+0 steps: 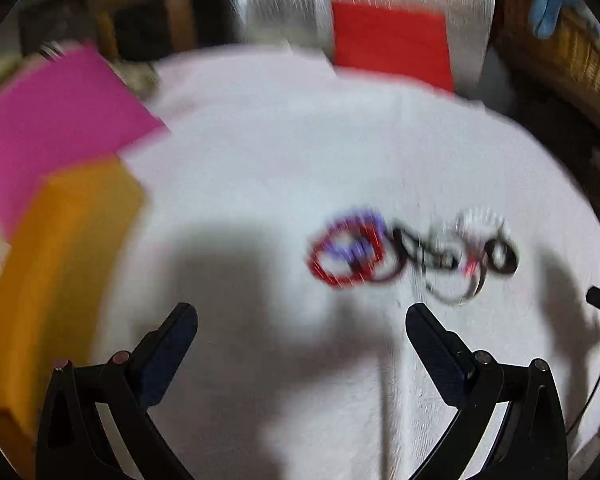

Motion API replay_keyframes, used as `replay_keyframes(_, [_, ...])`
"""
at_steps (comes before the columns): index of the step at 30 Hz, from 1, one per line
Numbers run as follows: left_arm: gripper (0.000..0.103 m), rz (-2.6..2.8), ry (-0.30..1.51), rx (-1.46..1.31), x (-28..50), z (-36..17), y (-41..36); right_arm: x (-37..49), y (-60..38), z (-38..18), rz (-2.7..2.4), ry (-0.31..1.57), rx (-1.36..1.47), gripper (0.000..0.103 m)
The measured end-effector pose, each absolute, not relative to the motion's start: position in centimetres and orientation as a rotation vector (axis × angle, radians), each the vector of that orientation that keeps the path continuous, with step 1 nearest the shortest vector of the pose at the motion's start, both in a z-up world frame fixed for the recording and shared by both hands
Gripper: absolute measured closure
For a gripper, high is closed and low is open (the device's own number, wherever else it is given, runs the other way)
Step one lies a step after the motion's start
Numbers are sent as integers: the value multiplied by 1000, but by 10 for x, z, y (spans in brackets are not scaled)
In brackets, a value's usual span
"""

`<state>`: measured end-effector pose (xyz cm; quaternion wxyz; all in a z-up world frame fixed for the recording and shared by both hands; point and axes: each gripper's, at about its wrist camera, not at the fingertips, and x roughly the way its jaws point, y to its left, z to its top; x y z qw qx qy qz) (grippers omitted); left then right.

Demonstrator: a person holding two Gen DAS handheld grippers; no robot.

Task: Organize jewelry
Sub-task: 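Move both tools toward the jewelry pile on the white bedspread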

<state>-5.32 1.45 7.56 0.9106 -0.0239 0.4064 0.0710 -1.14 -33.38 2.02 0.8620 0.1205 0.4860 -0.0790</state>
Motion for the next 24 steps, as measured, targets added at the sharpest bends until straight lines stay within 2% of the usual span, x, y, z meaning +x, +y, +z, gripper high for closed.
replay_keyframes(5, [0,212,646,-49,-101,124,26,-60,-286,82,-30,813,187,0])
replay_keyframes(13, [0,264,571,12,-120,147,29,-130,-224,132,102,568,114,0])
replay_keyframes(16, [0,259,554,31,-125,149,23,-128,-217,135,97,533,106,0])
replay_keyframes(24, [0,247,549,37,-126,151,20,-110,-202,116,89,599,46,0])
